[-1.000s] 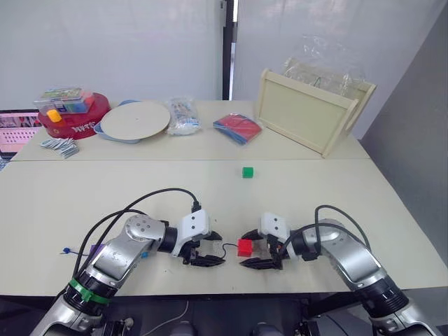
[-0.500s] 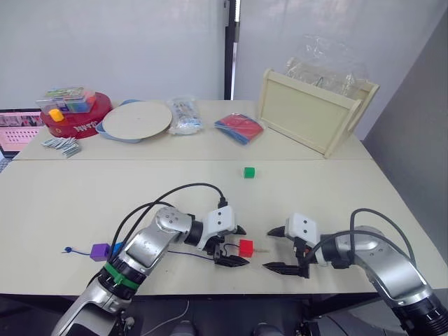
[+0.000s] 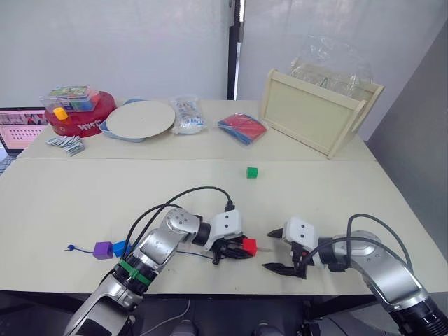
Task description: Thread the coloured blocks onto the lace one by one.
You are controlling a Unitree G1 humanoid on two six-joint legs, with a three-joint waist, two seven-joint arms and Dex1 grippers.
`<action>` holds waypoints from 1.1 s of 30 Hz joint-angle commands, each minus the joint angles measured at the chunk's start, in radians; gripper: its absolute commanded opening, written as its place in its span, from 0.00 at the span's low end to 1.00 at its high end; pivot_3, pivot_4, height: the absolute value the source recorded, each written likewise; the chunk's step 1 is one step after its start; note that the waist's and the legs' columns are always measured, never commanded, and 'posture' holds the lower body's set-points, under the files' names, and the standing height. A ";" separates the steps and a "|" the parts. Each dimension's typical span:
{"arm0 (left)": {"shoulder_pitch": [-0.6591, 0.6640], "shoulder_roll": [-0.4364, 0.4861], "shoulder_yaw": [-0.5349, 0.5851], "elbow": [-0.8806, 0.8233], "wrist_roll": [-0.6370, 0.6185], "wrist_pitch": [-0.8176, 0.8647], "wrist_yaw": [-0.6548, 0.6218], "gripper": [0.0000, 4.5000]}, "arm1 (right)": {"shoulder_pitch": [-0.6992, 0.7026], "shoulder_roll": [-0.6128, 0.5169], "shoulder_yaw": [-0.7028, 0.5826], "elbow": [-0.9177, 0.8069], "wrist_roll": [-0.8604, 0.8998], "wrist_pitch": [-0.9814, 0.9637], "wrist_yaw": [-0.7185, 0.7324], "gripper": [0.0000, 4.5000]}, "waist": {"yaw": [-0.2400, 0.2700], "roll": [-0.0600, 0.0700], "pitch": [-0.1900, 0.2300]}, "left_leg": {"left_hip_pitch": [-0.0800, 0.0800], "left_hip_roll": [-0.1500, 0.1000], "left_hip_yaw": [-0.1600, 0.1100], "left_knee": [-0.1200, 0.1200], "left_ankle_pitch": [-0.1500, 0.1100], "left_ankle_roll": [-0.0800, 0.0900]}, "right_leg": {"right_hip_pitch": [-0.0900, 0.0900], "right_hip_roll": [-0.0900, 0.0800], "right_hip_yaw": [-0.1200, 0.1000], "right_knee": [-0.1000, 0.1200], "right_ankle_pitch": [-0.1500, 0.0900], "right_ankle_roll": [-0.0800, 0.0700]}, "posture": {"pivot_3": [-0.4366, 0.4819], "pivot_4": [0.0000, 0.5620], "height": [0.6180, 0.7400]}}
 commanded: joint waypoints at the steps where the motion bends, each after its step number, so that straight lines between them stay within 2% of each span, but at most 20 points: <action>1: 0.007 0.002 0.004 -0.038 -0.006 -0.003 -0.011 0.27 | -0.003 -0.005 -0.004 0.005 -0.003 -0.025 0.006 0.66 | 0.000 0.000 0.000 | 0.000 0.000 0.000 0.000 0.000 0.000 | 0.000 0.000 0.000 0.000 0.000 0.000 | 0.48 0.27 1.00; 10: 0.018 0.021 0.010 -0.051 -0.008 -0.003 -0.027 0.27 | -0.012 -0.033 -0.019 0.050 -0.007 -0.059 0.035 0.00 | 0.000 0.000 0.000 | 0.000 0.000 0.000 0.000 0.000 0.000 | 0.000 0.000 0.000 0.000 0.000 0.000 | 0.48 0.27 1.00; 16: 0.062 0.084 0.053 -0.107 -0.027 0.026 -0.034 0.27 | -0.023 -0.026 -0.012 0.039 0.002 -0.062 0.044 0.00 | -0.001 0.000 0.000 | 0.001 0.000 0.000 0.000 0.000 0.000 | 0.001 0.000 0.000 0.000 0.000 0.000 | 0.48 0.27 1.00; 21: 0.223 0.318 0.174 -0.219 -0.066 0.063 -0.083 0.27 | -0.042 -0.033 -0.003 -0.003 0.014 -0.047 0.063 0.00 | -0.028 0.000 0.000 | 0.002 0.002 0.000 -0.002 0.000 0.000 | 0.000 0.002 0.000 0.001 0.000 0.000 | 0.48 0.27 1.00; 23: 0.331 0.455 0.259 -0.197 -0.060 0.016 -0.103 0.27 | -0.055 -0.034 0.003 -0.011 0.015 -0.040 0.070 0.00 | -0.037 0.000 0.000 | 0.004 0.003 0.000 -0.003 0.000 0.000 | 0.000 0.002 0.001 0.001 0.000 0.000 | 0.48 0.27 1.00; 25: 0.408 0.545 0.320 -0.168 -0.060 -0.026 -0.115 0.27 | -0.059 -0.034 0.005 -0.010 0.014 -0.041 0.076 0.00 | -0.044 0.000 0.000 | 0.006 0.004 0.000 -0.005 0.000 0.000 | 0.001 0.003 0.001 0.001 0.000 -0.001 | 0.48 0.27 1.00; 30: 0.540 0.685 0.445 -0.064 -0.048 -0.136 -0.114 0.27 | -0.067 -0.033 0.010 0.004 0.010 -0.052 0.089 0.00 | -0.053 0.001 0.000 | 0.011 0.005 0.001 -0.012 0.000 0.000 | 0.002 0.003 0.002 0.001 -0.001 -0.002 | 0.48 0.27 1.00; 33: 0.589 0.731 0.503 -0.023 -0.046 -0.178 -0.107 0.27 | -0.077 -0.031 0.013 0.012 0.009 -0.053 0.099 0.00 | -0.060 0.001 0.000 | 0.014 0.005 0.002 -0.015 0.000 0.000 | 0.002 0.004 0.003 0.002 -0.001 -0.002 | 0.48 0.27 1.00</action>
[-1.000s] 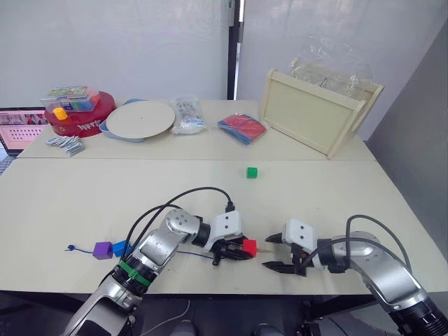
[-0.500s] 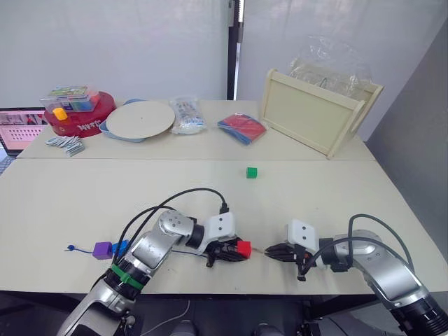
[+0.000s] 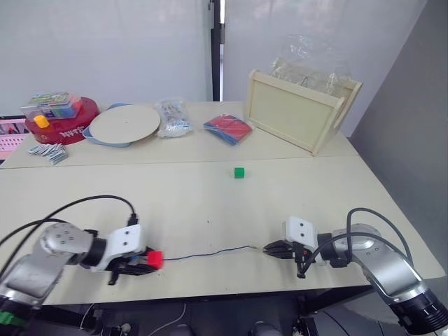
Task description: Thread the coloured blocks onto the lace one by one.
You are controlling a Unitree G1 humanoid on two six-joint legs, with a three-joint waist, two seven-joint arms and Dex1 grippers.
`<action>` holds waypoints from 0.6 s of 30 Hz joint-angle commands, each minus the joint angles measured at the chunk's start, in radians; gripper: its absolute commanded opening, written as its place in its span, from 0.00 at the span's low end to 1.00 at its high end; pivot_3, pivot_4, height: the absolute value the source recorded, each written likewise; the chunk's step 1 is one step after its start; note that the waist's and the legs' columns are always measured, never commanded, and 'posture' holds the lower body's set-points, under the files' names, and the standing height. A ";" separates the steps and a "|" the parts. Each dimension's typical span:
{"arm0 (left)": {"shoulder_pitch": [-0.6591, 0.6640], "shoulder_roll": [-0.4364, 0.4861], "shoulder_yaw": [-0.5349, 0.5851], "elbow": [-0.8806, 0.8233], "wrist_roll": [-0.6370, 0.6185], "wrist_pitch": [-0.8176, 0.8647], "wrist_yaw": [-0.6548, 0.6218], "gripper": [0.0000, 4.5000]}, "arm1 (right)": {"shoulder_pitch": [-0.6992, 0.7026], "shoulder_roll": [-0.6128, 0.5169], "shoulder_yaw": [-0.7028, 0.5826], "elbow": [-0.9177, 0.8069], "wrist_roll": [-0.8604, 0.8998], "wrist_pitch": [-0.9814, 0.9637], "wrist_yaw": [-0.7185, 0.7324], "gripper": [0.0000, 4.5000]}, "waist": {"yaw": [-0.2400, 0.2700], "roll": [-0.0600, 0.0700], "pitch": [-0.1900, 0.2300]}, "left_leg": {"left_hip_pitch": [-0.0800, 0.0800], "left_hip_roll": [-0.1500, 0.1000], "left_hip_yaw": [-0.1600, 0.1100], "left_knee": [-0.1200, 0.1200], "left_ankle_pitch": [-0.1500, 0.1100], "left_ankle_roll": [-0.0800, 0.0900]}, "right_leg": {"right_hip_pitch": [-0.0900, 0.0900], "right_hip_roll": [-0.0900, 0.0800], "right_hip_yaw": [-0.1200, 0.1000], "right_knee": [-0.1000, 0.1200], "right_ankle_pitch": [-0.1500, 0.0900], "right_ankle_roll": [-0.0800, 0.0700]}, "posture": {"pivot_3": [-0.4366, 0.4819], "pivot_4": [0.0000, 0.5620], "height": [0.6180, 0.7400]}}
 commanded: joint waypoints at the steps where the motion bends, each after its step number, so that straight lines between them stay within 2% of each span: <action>1: 0.072 0.063 0.043 0.119 0.071 -0.013 0.019 0.27 | -0.021 -0.005 -0.005 -0.009 0.006 -0.011 0.012 0.00 | -0.001 0.000 0.000 | 0.001 0.000 0.000 0.000 0.000 0.000 | 0.000 0.000 0.000 0.000 0.000 0.000 | 0.48 0.27 1.00; 4: 0.085 0.086 0.062 0.156 0.092 -0.056 0.041 0.27 | -0.027 -0.006 -0.002 -0.001 0.003 -0.016 0.021 0.00 | 0.000 0.001 0.000 | 0.001 0.001 0.000 -0.001 0.000 0.000 | 0.000 0.001 0.000 0.001 -0.001 -0.001 | 0.48 0.27 1.00; 7: 0.061 0.078 0.082 0.140 0.046 -0.043 0.037 0.27 | -0.035 -0.002 0.000 0.003 0.004 -0.013 0.025 0.00 | 0.003 0.001 0.000 | 0.001 0.001 0.000 -0.001 0.000 0.000 | 0.000 0.001 0.000 0.001 -0.001 -0.001 | 0.48 0.27 1.00; 9: 0.027 0.040 0.108 0.095 -0.035 0.011 0.039 0.51 | -0.040 0.001 0.003 0.003 0.004 -0.010 0.026 0.00 | 0.005 0.002 0.001 | 0.000 0.001 0.000 -0.001 0.000 0.000 | 0.000 0.000 0.000 0.001 -0.001 -0.001 | 0.48 0.27 1.00; 12: -0.038 0.001 0.119 -0.022 -0.151 0.146 0.028 0.73 | -0.045 0.008 0.009 -0.003 0.002 -0.003 0.024 0.00 | 0.013 0.001 0.001 | -0.007 0.001 0.000 0.002 0.000 0.000 | -0.005 0.000 -0.001 0.002 -0.001 -0.001 | 0.48 0.27 1.00; 15: -0.096 -0.028 0.109 -0.101 -0.214 0.263 0.040 0.95 | -0.053 0.016 0.018 -0.005 -0.001 0.006 0.021 0.00 | 0.030 0.000 0.001 | -0.011 0.000 -0.001 0.006 0.000 0.000 | -0.006 0.000 -0.003 0.001 -0.001 -0.001 | 0.48 0.27 1.00; 16: -0.115 -0.038 0.102 -0.125 -0.232 0.294 0.043 1.00 | -0.058 0.021 0.024 -0.006 -0.002 0.010 0.018 0.00 | 0.032 0.000 0.001 | -0.011 0.000 -0.001 0.007 0.000 0.000 | -0.006 -0.001 -0.003 0.001 -0.001 -0.001 | 0.48 0.27 1.00; 18: -0.159 -0.069 0.074 -0.165 -0.257 0.341 0.055 1.00 | -0.072 0.030 0.036 -0.003 -0.005 0.017 0.012 0.00 | 0.032 0.000 0.001 | -0.011 -0.001 -0.001 0.006 0.000 0.000 | -0.006 -0.001 -0.003 0.001 0.000 -0.001 | 0.48 0.27 1.00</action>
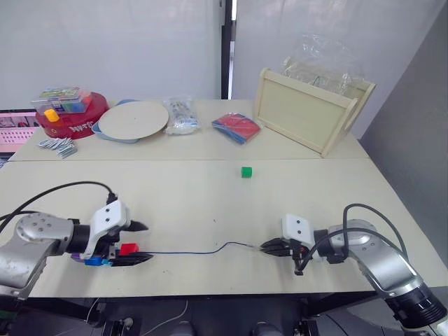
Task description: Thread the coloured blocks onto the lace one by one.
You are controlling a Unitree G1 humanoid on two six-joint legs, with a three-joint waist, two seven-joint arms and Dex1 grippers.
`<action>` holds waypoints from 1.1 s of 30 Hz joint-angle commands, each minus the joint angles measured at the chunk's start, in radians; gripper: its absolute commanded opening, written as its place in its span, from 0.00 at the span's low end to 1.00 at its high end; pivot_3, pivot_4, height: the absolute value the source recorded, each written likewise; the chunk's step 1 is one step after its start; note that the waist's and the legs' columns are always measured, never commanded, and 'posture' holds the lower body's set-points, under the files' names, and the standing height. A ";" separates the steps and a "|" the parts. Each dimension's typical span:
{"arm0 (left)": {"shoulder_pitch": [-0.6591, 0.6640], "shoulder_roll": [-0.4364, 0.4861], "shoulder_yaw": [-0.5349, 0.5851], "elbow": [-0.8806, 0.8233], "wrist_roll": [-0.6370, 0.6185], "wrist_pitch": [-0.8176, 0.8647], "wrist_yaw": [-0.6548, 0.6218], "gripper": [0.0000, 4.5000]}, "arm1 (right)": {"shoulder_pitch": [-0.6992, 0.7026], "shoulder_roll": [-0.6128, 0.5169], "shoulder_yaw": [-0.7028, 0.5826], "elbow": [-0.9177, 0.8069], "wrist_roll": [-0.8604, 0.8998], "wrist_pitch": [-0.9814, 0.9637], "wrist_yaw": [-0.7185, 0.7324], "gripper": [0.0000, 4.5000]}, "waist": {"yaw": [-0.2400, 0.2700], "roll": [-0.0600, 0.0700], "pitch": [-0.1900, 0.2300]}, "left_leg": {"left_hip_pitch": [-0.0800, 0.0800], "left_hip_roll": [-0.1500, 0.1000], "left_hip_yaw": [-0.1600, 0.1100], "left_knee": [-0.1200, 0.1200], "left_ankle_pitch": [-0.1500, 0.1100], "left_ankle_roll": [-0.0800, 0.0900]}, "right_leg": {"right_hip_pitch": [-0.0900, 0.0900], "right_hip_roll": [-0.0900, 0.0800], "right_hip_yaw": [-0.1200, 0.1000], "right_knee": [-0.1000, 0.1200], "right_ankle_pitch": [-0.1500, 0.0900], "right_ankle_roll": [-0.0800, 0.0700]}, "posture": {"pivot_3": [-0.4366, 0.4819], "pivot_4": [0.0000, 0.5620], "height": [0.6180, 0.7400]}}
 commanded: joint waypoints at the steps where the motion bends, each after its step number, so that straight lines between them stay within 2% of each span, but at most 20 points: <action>1: -0.069 -0.044 -0.029 -0.084 -0.063 0.089 0.021 1.00 | -0.025 0.014 0.008 -0.020 -0.005 0.012 -0.011 0.00 | 0.000 0.000 0.000 | 0.000 0.000 0.000 0.000 0.000 0.000 | 0.000 0.000 0.000 0.000 0.000 0.000 | 0.48 0.27 1.00; 4: -0.156 -0.145 -0.116 -0.108 -0.047 0.113 0.062 1.00 | -0.050 0.031 0.033 -0.014 -0.015 0.023 -0.017 0.00 | 0.001 0.000 0.000 | 0.000 0.000 0.000 0.001 0.000 0.000 | 0.000 0.000 0.000 0.000 0.000 0.000 | 0.48 0.27 1.00; 7: -0.237 -0.349 -0.257 -0.077 0.022 0.056 0.137 1.00 | -0.077 0.052 0.060 -0.012 -0.030 0.034 -0.027 0.00 | 0.009 0.000 0.000 | 0.000 -0.001 0.000 0.002 0.000 0.000 | 0.001 0.000 0.000 0.000 0.000 0.000 | 0.48 0.27 1.00; 8: -0.252 -0.388 -0.296 -0.052 0.057 0.021 0.139 1.00 | -0.082 0.056 0.066 -0.010 -0.035 0.035 -0.030 0.00 | 0.011 0.000 0.000 | 0.000 -0.001 0.000 0.003 0.000 0.000 | 0.002 -0.001 0.000 0.000 0.000 0.000 | 0.48 0.27 1.00; 15: -0.302 -0.515 -0.448 0.105 0.210 -0.124 0.136 1.00 | -0.089 0.063 0.079 -0.030 -0.039 0.056 -0.037 0.00 | 0.004 -0.001 -0.001 | -0.002 -0.001 -0.001 0.007 0.000 0.000 | 0.001 0.000 0.000 0.000 0.000 0.001 | 0.48 0.27 1.00; 19: -0.321 -0.560 -0.464 0.157 0.243 -0.159 0.146 1.00 | -0.085 0.060 0.079 -0.041 -0.037 0.064 -0.041 0.00 | 0.005 -0.001 -0.001 | -0.002 -0.002 -0.001 0.008 0.000 0.000 | 0.002 -0.001 0.000 0.000 0.000 0.001 | 0.48 0.27 1.00; 22: -0.321 -0.576 -0.464 0.170 0.253 -0.167 0.140 0.81 | -0.078 0.057 0.077 -0.051 -0.036 0.071 -0.044 0.00 | 0.005 -0.001 -0.001 | -0.002 -0.002 -0.001 0.008 0.000 0.000 | 0.002 -0.001 0.000 0.000 0.000 0.001 | 0.48 0.27 1.00; 33: -0.318 -0.582 -0.441 0.178 0.249 -0.167 0.129 0.01 | -0.082 0.055 0.076 -0.052 -0.034 0.080 -0.048 0.00 | 0.005 -0.001 -0.001 | -0.002 -0.002 -0.001 0.008 0.000 0.000 | 0.002 -0.001 0.000 0.000 0.000 0.001 | 0.48 0.27 1.00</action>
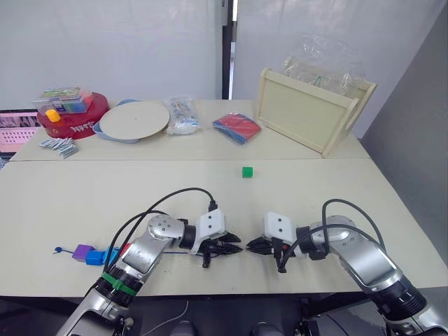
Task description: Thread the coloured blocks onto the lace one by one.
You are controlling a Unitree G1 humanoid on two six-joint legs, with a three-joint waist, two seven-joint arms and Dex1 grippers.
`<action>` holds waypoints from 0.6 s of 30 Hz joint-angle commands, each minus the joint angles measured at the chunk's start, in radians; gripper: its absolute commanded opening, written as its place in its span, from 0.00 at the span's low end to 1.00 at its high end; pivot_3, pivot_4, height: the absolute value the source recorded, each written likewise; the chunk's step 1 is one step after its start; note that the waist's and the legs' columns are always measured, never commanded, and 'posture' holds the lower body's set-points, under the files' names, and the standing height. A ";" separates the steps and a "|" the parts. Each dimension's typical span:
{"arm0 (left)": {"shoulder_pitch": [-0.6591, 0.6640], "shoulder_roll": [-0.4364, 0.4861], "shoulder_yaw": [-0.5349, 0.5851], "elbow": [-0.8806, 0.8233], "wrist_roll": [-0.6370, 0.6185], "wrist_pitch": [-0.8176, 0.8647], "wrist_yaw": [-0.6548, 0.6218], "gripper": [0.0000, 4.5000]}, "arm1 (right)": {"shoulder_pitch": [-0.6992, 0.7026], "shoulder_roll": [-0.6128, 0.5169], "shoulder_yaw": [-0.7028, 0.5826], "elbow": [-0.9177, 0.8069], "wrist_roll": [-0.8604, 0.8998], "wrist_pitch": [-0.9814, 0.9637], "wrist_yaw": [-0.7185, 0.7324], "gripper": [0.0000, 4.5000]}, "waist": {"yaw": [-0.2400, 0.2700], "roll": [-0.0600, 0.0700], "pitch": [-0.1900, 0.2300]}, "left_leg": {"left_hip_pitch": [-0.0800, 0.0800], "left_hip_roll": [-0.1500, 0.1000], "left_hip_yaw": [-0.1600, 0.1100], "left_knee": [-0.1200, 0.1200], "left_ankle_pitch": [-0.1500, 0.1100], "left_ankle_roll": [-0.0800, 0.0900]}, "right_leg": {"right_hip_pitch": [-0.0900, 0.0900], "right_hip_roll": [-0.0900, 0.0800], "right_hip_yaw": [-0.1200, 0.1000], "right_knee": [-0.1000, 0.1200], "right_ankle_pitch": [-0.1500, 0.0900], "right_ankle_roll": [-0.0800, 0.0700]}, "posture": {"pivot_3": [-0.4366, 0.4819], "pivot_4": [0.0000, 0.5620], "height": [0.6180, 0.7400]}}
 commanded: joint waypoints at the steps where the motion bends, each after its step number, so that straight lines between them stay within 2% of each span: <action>1: -0.010 -0.007 0.027 -0.011 -0.011 -0.001 0.006 0.01 | -0.001 -0.007 -0.007 -0.028 0.004 0.002 0.005 0.00 | 0.000 0.000 0.000 | 0.000 0.000 0.000 0.000 0.000 0.000 | 0.000 0.000 0.000 0.000 0.000 0.000 | 0.48 0.27 1.00; 13: 0.023 0.005 0.073 -0.056 -0.067 0.026 -0.016 0.01 | 0.013 -0.002 -0.014 -0.037 0.025 0.010 0.004 0.00 | 0.000 0.000 0.000 | 0.000 0.000 0.000 0.000 0.000 0.000 | 0.000 0.000 0.000 0.000 0.000 0.000 | 0.48 0.27 1.00; 14: 0.029 0.013 0.078 -0.058 -0.069 0.028 -0.018 0.00 | 0.014 0.006 -0.029 -0.045 0.041 0.031 -0.006 0.11 | -0.001 0.000 0.000 | 0.000 0.000 0.000 0.000 0.000 0.000 | 0.000 0.000 0.000 0.000 0.000 0.000 | 0.48 0.27 1.00; 15: 0.038 0.024 0.084 -0.063 -0.072 0.033 -0.021 0.00 | 0.016 0.014 -0.051 -0.056 0.063 0.055 -0.019 0.14 | -0.001 0.000 0.000 | 0.000 0.000 0.000 0.000 0.000 0.000 | 0.000 0.000 0.000 0.000 0.000 0.000 | 0.48 0.27 1.00; 18: 0.063 0.052 0.100 -0.080 -0.078 0.041 -0.023 0.00 | 0.020 0.043 -0.118 -0.073 0.120 0.121 -0.066 0.35 | -0.003 0.000 0.000 | 0.000 0.000 0.000 0.000 0.000 0.000 | 0.000 0.000 0.000 0.000 0.000 0.000 | 0.48 0.27 1.00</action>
